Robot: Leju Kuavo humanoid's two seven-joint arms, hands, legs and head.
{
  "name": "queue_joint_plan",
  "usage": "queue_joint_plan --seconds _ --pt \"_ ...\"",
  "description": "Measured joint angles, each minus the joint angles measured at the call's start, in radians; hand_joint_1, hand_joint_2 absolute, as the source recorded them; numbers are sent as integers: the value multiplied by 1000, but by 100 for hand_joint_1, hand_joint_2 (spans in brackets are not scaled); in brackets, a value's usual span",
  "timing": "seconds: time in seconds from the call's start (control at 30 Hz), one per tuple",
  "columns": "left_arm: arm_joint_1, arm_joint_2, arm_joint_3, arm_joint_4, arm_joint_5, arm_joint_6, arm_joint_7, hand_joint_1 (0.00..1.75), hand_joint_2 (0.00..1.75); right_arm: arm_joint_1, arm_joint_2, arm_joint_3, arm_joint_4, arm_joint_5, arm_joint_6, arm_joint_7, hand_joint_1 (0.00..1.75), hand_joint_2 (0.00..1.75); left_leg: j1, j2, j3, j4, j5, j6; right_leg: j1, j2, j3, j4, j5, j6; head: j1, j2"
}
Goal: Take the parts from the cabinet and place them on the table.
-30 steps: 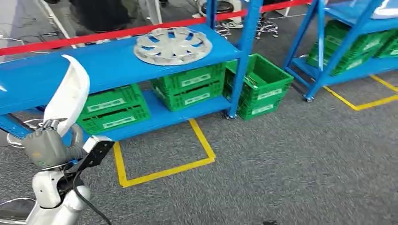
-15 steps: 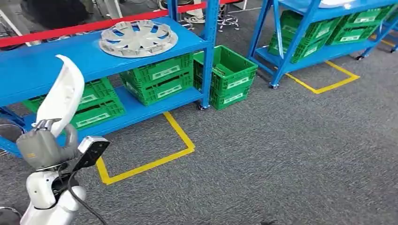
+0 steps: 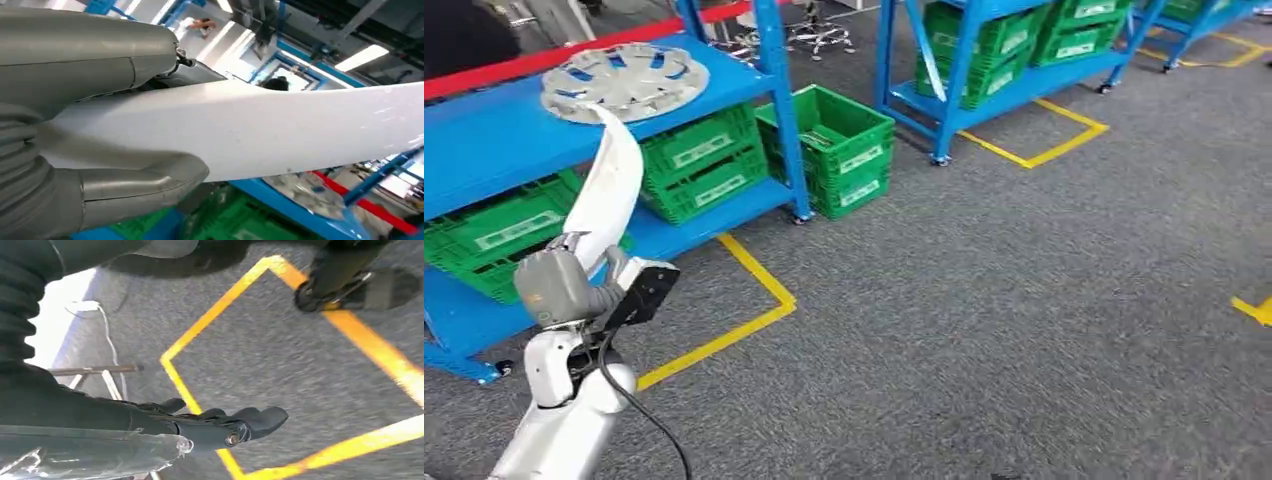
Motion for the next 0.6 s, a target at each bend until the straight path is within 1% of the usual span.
queue_joint_plan --seconds 0.03,0.07,0.1,0.13,0.17,0.2,0.23,0.27,0.3,0.33,0.37,0.4,0.43,0.47,0.5,0.53,0.57,0.6 --pt "1 0 0 4 0 4 -3 175 175 -1 0 0 1 0 -1 -1 0 175 -2 -24 -32 81 -51 1 1 9 -8 0 6 -5 -2 0" --pt "2 0 0 9 0 6 -5 175 175 -2 1 0 1 0 -1 -2 0 175 -4 -33 -66 167 -92 1 4 20 -15 0 11 -9 -2 0" --pt "4 1 2 14 1 8 -7 175 175 -1 1 0 1 0 0 -3 0 175 -6 -38 -95 240 -119 3 8 33 -21 1 15 -11 -3 0" --pt "5 1 3 19 2 8 -10 175 175 1 1 0 1 -1 0 -3 0 175 -9 -39 -108 272 -119 7 10 47 -26 2 20 -12 -1 0" --pt "5 1 5 23 4 10 -12 175 175 3 3 0 1 -1 0 -3 0 175 -12 -40 -96 256 -95 12 13 60 -31 4 22 -12 -2 0" --pt "5 1 7 25 8 13 -13 175 175 4 3 0 1 -2 0 -3 0 175 -14 -42 -64 196 -52 18 14 75 -36 7 25 -11 -2 0" --pt "5 0 9 26 13 17 -14 175 175 3 3 0 1 -2 -1 -4 0 175 -14 -51 -20 116 -10 24 14 88 -38 10 26 -10 -2 0" --pt "5 0 11 26 15 22 -15 175 175 3 3 0 1 -3 -2 -6 0 175 -13 -78 28 32 22 28 14 98 -39 13 27 -8 -2 0" --pt "5 0 12 26 15 32 -18 175 175 2 3 0 1 -5 -4 -10 0 175 -11 -120 59 -12 14 33 19 108 -48 18 26 -6 -1 0" --pt "6 -1 13 27 18 42 -21 175 175 1 3 0 1 -7 -7 -13 0 175 -7 -119 59 -23 15 31 18 119 -56 23 31 0 -2 0" --pt "8 -3 15 27 24 50 -22 175 175 2 3 0 1 -11 -11 -17 0 175 -8 -109 58 -33 6 31 16 129 -63 27 35 6 -3 0" --pt "10 -6 15 27 29 58 -24 175 175 4 3 0 1 -16 -16 -20 0 175 -10 -101 52 -32 3 34 13 137 -70 26 39 12 -2 0" --pt "13 -8 19 27 39 66 -27 175 175 7 3 -1 2 -21 -22 -23 0 175 -7 -92 51 -36 7 40 14 146 -75 26 43 18 -2 0" --pt "13 -13 25 26 51 73 -33 175 175 12 2 -3 5 -24 -29 -29 0 175 0 -76 51 -40 10 44 15 137 -85 35 34 18 -6 0" --pt "16 -18 29 26 66 83 -43 175 175 14 5 -6 5 -26 -44 -37 0 175 0 -71 51 -40 12 49 20 77 -99 71 4 29 9 0" --pt "21 -20 35 24 77 94 -55 175 175 14 6 -7 5 -27 -60 -45 0 175 -2 -59 51 -40 12 52 14 42 -132 145 -37 38 18 0" --pt "29 -20 43 23 95 99 -66 175 175 12 7 -7 5 -27 -71 -52 0 175 -3 -45 51 -40 12 52 8 25 -169 231 -75 46 17 0" --pt "35 -19 50 23 113 98 -77 175 175 11 9 -7 5 -28 -82 -60 0 175 -3 -30 50 -40 12 52 3 16 -205 309 -106 51 18 0"
